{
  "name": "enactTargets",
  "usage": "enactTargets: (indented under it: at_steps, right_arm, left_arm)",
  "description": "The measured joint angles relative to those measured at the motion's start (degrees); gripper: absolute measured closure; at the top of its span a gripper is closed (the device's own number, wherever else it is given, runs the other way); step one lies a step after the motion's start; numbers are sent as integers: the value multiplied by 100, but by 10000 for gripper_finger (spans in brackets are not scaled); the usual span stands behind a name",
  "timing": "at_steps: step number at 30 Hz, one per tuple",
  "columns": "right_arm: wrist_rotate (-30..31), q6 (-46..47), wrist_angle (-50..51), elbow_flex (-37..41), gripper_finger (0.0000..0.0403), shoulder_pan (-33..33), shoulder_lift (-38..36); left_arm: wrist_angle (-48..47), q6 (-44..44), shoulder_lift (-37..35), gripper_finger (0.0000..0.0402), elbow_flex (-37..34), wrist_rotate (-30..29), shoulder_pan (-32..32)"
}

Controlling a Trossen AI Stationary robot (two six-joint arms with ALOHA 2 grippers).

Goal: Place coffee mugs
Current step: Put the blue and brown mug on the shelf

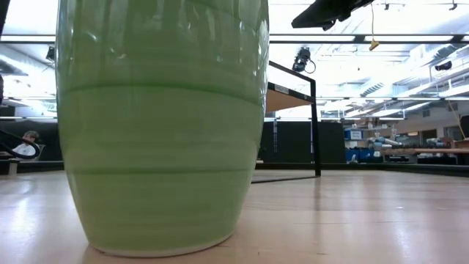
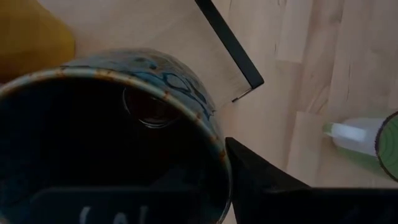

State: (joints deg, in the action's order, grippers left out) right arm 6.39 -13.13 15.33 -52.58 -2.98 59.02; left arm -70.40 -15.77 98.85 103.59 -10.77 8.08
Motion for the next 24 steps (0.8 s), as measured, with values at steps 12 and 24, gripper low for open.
enactTargets:
  at_steps: [12,24]
  right_arm:
    - [-2,-9,14,0,330,0,2]
    - [-2,-11,28,0,330,0,2]
  left_arm:
    - [71,157,4,340,0,-76,2]
    - [133,361,4,274,0,-272,55]
